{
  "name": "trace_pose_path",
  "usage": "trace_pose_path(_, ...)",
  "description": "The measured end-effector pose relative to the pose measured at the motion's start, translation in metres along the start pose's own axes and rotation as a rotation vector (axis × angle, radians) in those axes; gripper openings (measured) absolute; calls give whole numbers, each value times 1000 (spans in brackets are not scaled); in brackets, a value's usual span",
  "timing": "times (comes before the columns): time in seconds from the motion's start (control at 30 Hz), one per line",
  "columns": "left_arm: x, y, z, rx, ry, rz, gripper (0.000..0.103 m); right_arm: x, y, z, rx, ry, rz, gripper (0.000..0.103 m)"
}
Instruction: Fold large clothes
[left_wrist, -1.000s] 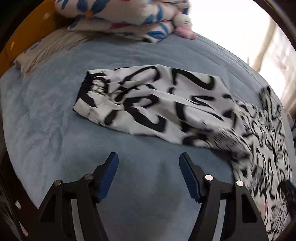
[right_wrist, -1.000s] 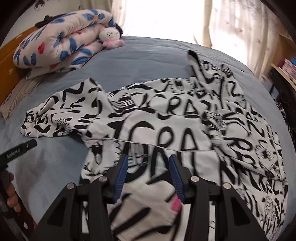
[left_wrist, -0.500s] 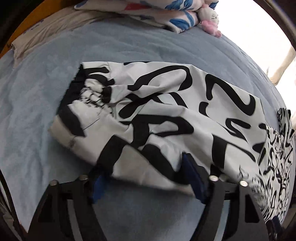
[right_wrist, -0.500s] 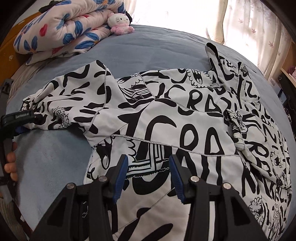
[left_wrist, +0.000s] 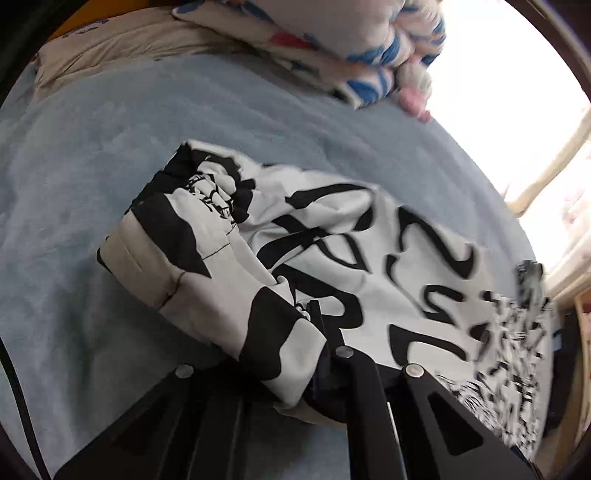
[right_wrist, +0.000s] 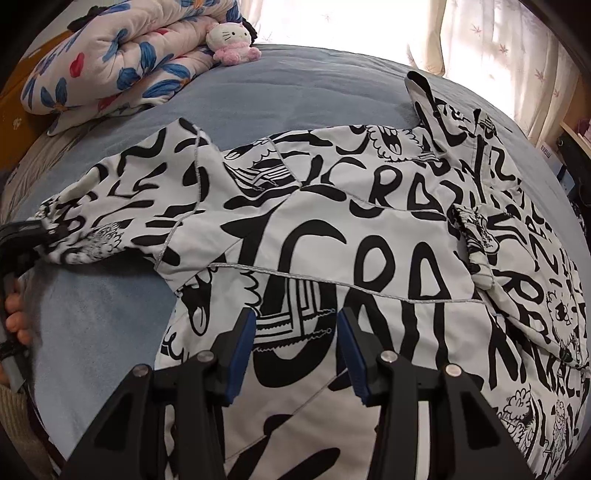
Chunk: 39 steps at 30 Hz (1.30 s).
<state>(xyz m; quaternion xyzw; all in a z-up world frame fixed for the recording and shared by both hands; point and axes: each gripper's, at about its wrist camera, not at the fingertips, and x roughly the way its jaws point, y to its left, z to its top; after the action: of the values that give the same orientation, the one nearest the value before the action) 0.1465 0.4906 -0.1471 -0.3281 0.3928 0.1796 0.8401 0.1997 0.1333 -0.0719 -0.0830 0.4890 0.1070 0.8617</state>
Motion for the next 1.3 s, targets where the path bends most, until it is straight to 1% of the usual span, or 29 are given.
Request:
trace_pose_path(0.1, -25, 1, -10, 25, -28, -59, 5, 1, -4, -1, 12, 1, 7, 46)
trace_pose_path(0.17, -44, 1, -15, 47, -65, -144, 5, 1, -5, -1, 16, 1, 15, 46)
trace_pose_path(0.23, -48, 1, -16, 66, -67, -167, 7, 0, -5, -3, 14, 0, 21, 46)
trace_pose_path(0.27, -44, 5, -15, 60, -51, -166, 7, 0, -5, -3, 13, 1, 23, 46)
trace_pose_path(0.3, -36, 10, -17, 40, -10, -156, 9, -1, -6, -4, 14, 2, 27, 46)
trace_pose_path(0.37, -27, 18, -23, 28, 40, -127, 10, -2, -7, -5, 19, 6, 37, 46)
trace_pose_path(0.4, -22, 16, -26, 40, 49, -104, 10, -2, -7, -6, 19, 7, 40, 46)
trace_pose_path(0.47, -22, 10, -30, 79, 36, -52, 10, -5, -9, -8, 21, 8, 43, 46)
trace_pose_path(0.5, -25, 3, -31, 105, 18, -13, 10, -7, -10, -9, 24, 6, 45, 46)
trace_pose_path(0.53, -30, -12, -28, 142, -16, 42, 9, -9, -12, -10, 28, 4, 48, 46)
trace_pose_path(0.57, -36, -25, -25, 173, -47, 75, 9, -11, -15, -11, 34, 1, 52, 46)
trace_pose_path(0.6, -43, -35, -23, 196, -71, 87, 9, -15, -19, -13, 42, -4, 56, 46)
trace_pose_path(0.63, -54, -55, -17, 235, -113, 96, 9, -18, -24, -14, 51, -10, 60, 46)
trace_pose_path(0.67, -68, -78, -11, 276, -156, 88, 9, -22, -29, -16, 63, -18, 63, 46)
trace_pose_path(0.7, -77, -94, -9, 303, -181, 78, 9, -27, -38, -17, 80, -28, 63, 46)
trace_pose_path(0.8, -116, -173, -14, 444, -282, 8, 9, -40, -65, -23, 132, -55, 61, 46)
trace_pose_path(0.83, -130, -212, -24, 511, -317, -29, 9, -44, -76, -25, 152, -64, 57, 46)
trace_pose_path(0.9, -150, -265, -47, 612, -344, -106, 9, -54, -102, -30, 201, -86, 48, 46)
trace_pose_path(0.97, -156, -314, -73, 691, -318, -182, 9, -63, -130, -38, 249, -108, 30, 46)
trace_pose_path(1.0, -156, -337, -89, 732, -289, -220, 12, -67, -145, -42, 274, -119, 18, 46)
trace_pose_path(1.03, -150, -365, -113, 786, -245, -260, 15, -70, -159, -45, 299, -126, 6, 46)
trace_pose_path(1.07, -147, -380, -125, 810, -218, -282, 21, -73, -174, -49, 327, -133, -7, 46)
trace_pose_path(1.1, -137, -399, -145, 841, -167, -314, 34, -76, -190, -54, 356, -139, -19, 46)
trace_pose_path(1.13, -125, -414, -167, 871, -100, -346, 42, -78, -204, -59, 381, -144, -28, 46)
trace_pose_path(1.17, -113, -425, -188, 894, -37, -376, 60, -81, -218, -64, 408, -149, -37, 46)
trace_pose_path(1.2, -107, -431, -202, 907, -7, -388, 70, -83, -232, -69, 434, -153, -48, 46)
trace_pose_path(1.23, -95, -439, -225, 937, 36, -395, 70, -85, -241, -73, 450, -155, -57, 46)
trace_pose_path(1.3, -82, -445, -252, 984, 82, -387, 70, -87, -263, -82, 486, -158, -70, 46)
